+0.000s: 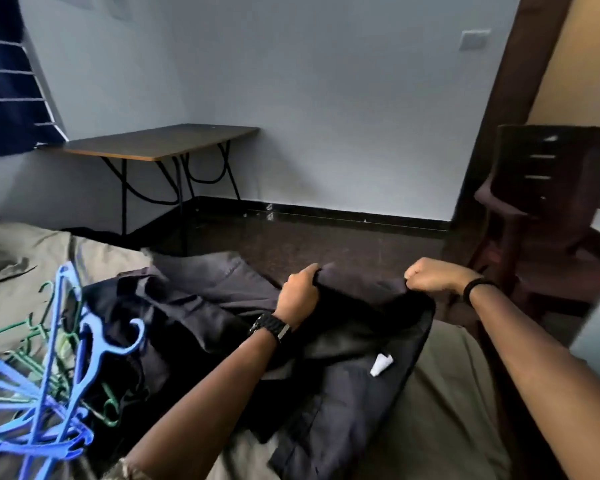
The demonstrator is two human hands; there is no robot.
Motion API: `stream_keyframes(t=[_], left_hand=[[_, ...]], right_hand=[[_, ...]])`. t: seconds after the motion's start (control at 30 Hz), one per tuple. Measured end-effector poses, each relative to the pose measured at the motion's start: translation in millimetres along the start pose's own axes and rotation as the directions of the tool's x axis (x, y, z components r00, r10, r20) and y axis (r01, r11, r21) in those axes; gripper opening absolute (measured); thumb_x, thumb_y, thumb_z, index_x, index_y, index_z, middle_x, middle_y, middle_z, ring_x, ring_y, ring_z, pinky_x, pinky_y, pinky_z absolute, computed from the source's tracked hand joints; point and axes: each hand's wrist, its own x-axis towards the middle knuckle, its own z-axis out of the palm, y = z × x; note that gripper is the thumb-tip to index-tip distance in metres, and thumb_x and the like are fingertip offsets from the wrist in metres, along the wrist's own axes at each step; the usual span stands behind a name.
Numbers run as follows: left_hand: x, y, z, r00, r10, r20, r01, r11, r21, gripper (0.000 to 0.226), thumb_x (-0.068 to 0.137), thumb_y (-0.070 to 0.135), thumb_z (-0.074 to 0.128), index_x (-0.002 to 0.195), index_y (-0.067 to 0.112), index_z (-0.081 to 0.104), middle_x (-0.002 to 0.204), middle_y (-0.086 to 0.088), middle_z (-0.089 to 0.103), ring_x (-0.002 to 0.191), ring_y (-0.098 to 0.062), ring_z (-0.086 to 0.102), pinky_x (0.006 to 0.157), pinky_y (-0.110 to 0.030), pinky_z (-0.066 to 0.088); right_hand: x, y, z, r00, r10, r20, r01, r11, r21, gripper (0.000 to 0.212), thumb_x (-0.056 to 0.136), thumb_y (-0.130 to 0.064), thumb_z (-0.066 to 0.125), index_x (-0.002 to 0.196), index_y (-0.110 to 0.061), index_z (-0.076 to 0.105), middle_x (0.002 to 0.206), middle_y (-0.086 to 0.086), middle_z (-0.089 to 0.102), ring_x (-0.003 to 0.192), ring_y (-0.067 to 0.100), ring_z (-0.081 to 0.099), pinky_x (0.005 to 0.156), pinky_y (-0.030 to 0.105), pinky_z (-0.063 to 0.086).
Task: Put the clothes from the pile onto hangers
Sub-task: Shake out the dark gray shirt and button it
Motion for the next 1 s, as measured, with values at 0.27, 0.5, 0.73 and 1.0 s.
stream_keyframes(t=[0.27,0.5,0.73,1.0], left_hand=[[6.2,100.7,55.9,0.980,0.184,0.083,-0.154,0.947,-0.281,0.013,0.090,0.002,0.045,0.090,0.004,0.058,0.100,-0.018,0.066,0.100,-0.037,0.059,0.077,-0.037,0.039],[5.2,111.1,59.2,0.930,0.311,0.196,-0.272,0.941,-0.203,0.032,0.084,0.011,0.064,0.115,0.009,0.054,0.109,-0.012,0.066,0.100,-0.026,0.060,0.078,-0.025,0.040],[-1.3,24.3,72.3,0.890,0.031,0.455,-0.215,0.908,0.358,0.060,0.087,0.041,0.061,0.139,0.016,0.042,0.139,-0.014,0.042,0.127,-0.033,0.044,0.105,-0.039,0.037],[-7.8,2.9,98.4,0.861,-0.037,0.508,-0.211,0.881,0.422,0.044,0.093,0.042,0.053,0.125,0.012,0.056,0.129,-0.018,0.057,0.120,-0.033,0.053,0.098,-0.040,0.043]], right_hand=[[-40.2,36.5,18.5,0.989,-0.077,0.128,-0.018,0.787,0.616,0.060,0.083,-0.008,0.068,0.129,-0.033,0.039,0.104,0.004,0.057,0.075,0.012,0.059,0.057,0.024,0.048],[-52.6,59.8,14.8,0.979,0.105,-0.177,-0.015,0.894,0.448,0.023,0.090,0.002,0.042,0.082,-0.014,0.056,0.058,0.007,0.049,0.036,0.008,0.042,0.031,0.018,0.031],[-62.8,115.1,-12.3,0.839,0.292,-0.459,-0.059,0.888,0.457,0.035,0.086,0.006,0.035,0.090,-0.014,0.064,0.073,0.012,0.062,0.046,0.018,0.057,0.034,0.022,0.045],[-50.2,115.6,40.8,0.921,0.340,-0.191,-0.343,0.939,0.021,0.043,0.087,-0.002,0.045,0.128,-0.009,0.050,0.126,0.016,0.047,0.103,0.033,0.054,0.084,0.039,0.050]])
